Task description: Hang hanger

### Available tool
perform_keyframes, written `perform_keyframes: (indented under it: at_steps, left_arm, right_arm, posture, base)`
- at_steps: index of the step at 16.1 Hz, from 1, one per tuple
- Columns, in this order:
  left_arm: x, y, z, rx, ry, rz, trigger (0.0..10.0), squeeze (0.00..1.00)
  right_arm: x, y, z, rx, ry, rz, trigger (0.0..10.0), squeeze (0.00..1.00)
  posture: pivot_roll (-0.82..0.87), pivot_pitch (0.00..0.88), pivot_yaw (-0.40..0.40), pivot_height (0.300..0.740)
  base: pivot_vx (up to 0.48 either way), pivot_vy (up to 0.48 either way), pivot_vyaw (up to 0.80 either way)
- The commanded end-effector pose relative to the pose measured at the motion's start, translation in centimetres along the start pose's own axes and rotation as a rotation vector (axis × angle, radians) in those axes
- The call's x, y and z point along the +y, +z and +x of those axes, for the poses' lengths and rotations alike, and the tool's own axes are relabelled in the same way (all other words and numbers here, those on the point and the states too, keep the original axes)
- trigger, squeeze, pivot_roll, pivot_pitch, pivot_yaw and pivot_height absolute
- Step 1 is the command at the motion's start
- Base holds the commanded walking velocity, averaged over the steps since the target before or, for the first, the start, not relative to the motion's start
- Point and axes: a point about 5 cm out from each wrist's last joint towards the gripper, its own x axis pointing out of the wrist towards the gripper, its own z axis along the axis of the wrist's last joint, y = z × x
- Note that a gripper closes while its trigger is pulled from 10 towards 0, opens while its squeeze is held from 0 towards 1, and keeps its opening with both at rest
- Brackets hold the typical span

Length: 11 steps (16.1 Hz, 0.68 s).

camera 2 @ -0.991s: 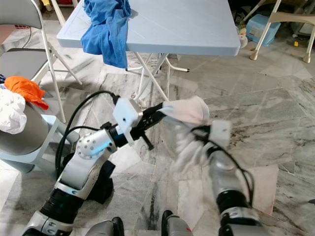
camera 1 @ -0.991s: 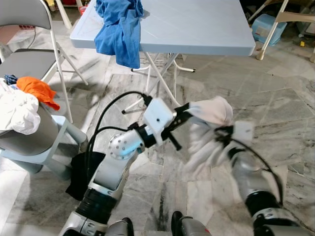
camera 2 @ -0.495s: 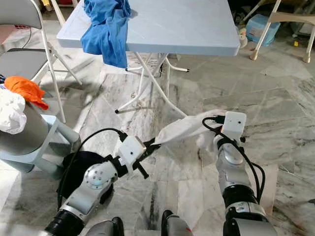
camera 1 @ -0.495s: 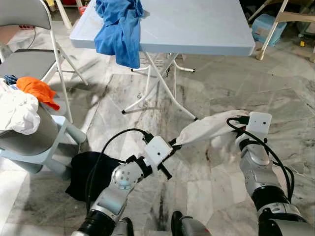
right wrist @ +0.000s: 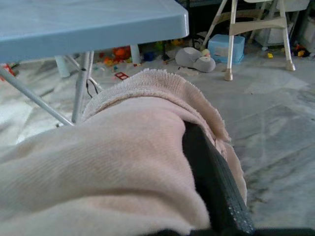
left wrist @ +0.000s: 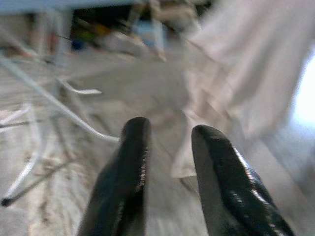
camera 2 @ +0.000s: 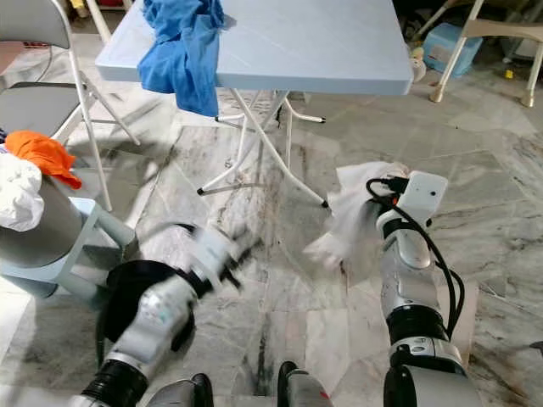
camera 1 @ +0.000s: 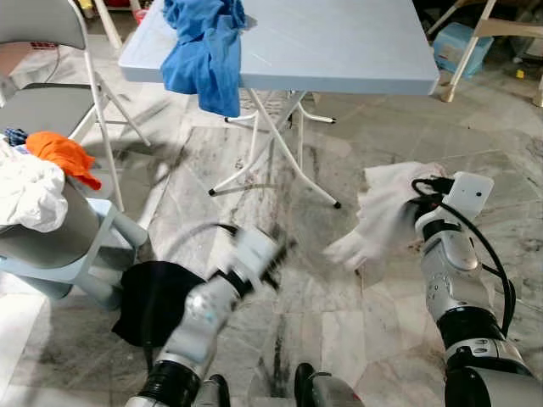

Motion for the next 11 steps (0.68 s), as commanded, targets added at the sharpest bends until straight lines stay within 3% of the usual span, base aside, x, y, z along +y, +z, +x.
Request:
perform_keyframes:
  at_steps: [1,3,4,6,9,11]
  left_arm:
    - [2.3,-0.1,-0.6,-0.005,0.161,-0.09,10.0,1.0]
    - [3.7,0.0,-0.8,-0.015,0.251,-0.131,10.0,1.0]
    - [4.9,0.8,-0.5,-0.059,0.295,-0.189,10.0,1.0]
    - [5.2,2.4,0.2,-0.128,0.294,-0.307,10.0,1.0]
    - [3.7,4.5,1.4,-0.196,0.169,-0.38,10.0,1.0]
    - [2.2,4.4,1.7,-0.178,0.079,-0.364,10.0,1.0]
  right_arm:
    - [0.4,0.7,0.0,-0.023,0.037,0.057,0.0,0.0]
    - [1.0,0.9,0.0,-0.027,0.077,0.097,0.0,0.0]
    - [1.9,1.1,-0.3,-0.016,0.165,0.177,0.0,0.0]
    - [2.6,1.0,-0.9,0.004,0.272,0.207,0.0,0.0]
    - [2.8,0.8,-1.5,0.027,0.32,0.242,0.0,0.0]
    - [3.1,0.7,-1.9,0.037,0.348,0.244,0.0,0.0]
  posture:
    - [-0.01,0.224,-0.014,0.74]
    - [-0.01,0.224,-0.015,0.74]
    - [-0.01,0.225,-0.02,0.74]
    - [-0.02,0.223,-0.024,0.74]
    - [-0.02,0.222,-0.025,0.74]
    - [-0.02,0.222,-0.022,0.74]
  base:
    - [0.0,0.0,0.0]
    - [0.0,0.0,0.0]
    - [0.0,0.0,0.0]
    - [0.0,0.0,0.0]
    - [0.0,0.0,0.0]
    - [0.0,0.0,0.0]
